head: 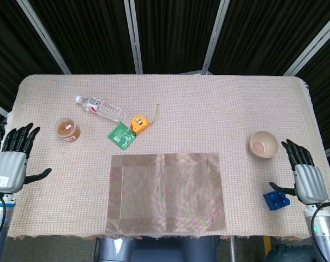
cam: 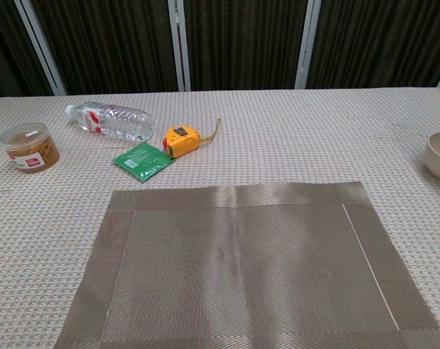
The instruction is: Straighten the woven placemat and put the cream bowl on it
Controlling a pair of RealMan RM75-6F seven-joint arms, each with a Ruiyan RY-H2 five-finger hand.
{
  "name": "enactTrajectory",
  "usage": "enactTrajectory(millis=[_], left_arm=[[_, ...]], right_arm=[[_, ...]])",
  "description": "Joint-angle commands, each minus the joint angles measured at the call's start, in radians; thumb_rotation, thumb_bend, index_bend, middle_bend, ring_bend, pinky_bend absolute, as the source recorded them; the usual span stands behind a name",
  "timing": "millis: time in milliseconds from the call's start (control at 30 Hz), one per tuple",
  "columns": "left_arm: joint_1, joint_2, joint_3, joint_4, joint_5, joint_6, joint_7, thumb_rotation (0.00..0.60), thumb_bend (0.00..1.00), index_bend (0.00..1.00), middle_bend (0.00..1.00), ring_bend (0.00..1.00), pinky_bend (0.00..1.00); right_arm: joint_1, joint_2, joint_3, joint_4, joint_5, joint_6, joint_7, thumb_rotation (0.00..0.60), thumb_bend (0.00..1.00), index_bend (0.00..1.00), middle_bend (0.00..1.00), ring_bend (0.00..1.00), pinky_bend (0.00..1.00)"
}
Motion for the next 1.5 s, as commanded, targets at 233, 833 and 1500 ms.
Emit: enactTrajectory(millis=[233,833,1500], left_arm=[[0.009,-0.003,-0.020,0.061,-0.032,-0.029,-0.036,0.600,0.00,0.00,0.00,0.00,0.00],[0.018,-0.006,-0.047,0.089,-0.019,-0.065,-0.062,0.600,0.00,0.00,0.00,0.00,0.00],[0.037,0.004,-0.058,0.066,0.003,-0.075,-0.080,0.600,0.00,0.00,0.00,0.00,0.00]], right_arm=[[0.226,-0.102,0.039,0.198,0.210,-0.383,-0.076,0.600,0.00,0.22,0.00,0.00,0.00],[0.342,-0.345,0.049,0.540,0.422,-0.492,-0.244,0.600,0.04,0.32,0.00,0.00,0.00],[0.319,-0.431,0.049,0.678,0.278,-0.318,-0.126,0.600,0.29,0.64,0.00,0.00,0.00]])
